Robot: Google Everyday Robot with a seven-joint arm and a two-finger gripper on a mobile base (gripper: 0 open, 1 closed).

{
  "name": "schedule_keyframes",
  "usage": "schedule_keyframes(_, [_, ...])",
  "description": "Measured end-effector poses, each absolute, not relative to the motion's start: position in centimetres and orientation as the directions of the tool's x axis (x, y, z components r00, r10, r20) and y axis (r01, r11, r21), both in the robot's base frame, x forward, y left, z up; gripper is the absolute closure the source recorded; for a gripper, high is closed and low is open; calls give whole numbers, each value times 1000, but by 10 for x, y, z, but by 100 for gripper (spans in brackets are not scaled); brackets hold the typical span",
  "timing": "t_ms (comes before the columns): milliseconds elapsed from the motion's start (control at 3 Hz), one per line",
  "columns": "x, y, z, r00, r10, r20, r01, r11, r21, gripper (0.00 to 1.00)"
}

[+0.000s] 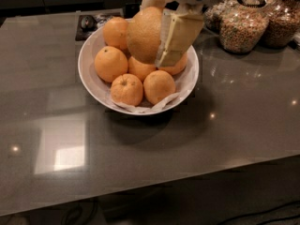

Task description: Pick orange from white bowl

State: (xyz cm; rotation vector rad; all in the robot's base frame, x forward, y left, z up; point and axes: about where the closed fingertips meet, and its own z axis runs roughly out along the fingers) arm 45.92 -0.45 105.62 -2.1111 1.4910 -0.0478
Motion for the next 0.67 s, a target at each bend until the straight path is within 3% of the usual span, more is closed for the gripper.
schedule_keyframes(667, [438,-2,1063,409,-858,-310,-863,-253,-438,100])
